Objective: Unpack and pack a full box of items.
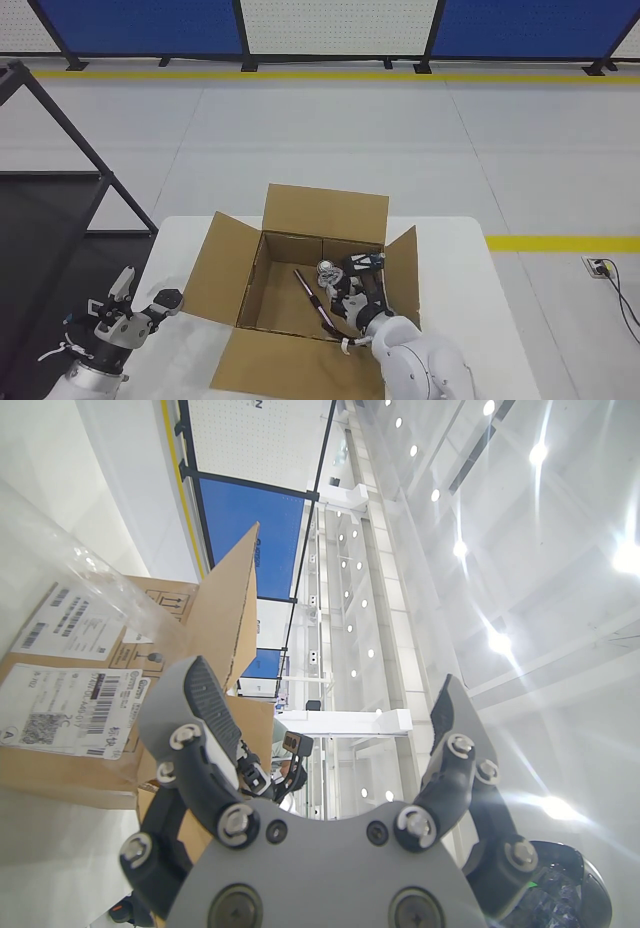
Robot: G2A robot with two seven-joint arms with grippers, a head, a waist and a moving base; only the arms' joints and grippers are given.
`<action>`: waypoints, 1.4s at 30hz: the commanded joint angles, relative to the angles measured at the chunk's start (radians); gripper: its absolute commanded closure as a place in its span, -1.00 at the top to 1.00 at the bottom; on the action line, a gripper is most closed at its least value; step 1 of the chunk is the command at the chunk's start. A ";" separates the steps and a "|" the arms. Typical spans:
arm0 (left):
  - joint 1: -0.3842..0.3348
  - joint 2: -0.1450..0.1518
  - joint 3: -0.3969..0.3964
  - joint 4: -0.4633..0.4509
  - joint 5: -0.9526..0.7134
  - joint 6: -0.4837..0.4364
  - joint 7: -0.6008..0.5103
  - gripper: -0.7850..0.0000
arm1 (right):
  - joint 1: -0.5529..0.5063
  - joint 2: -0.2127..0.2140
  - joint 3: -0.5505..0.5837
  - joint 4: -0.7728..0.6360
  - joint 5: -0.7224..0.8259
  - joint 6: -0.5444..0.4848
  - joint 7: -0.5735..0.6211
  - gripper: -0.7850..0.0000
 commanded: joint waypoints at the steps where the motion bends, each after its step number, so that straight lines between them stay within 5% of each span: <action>1: 0.000 0.000 0.000 0.000 0.000 0.000 0.000 1.00 | 0.000 0.000 0.000 0.000 0.000 0.000 0.000 -1.00; 23: 0.000 0.000 0.000 0.000 0.000 0.000 0.000 1.00 | 0.055 0.000 0.038 0.086 0.069 0.027 -0.011 -1.00; 35: 0.001 0.000 0.001 -0.003 0.001 0.001 0.003 1.00 | -0.151 0.024 0.138 -0.218 0.135 -0.067 -0.143 -1.00; 38: 0.003 0.000 -0.006 -0.014 0.002 0.008 -0.001 1.00 | -0.199 0.028 0.162 -0.296 0.164 -0.074 -0.178 0.19; 39: 0.004 0.001 -0.011 -0.016 0.000 0.008 -0.003 1.00 | -0.212 0.029 0.170 -0.318 0.177 -0.070 -0.193 1.00; 42: 0.011 0.003 -0.034 -0.019 0.000 -0.002 -0.024 1.00 | -0.235 0.030 0.181 -0.351 0.182 -0.055 -0.217 1.00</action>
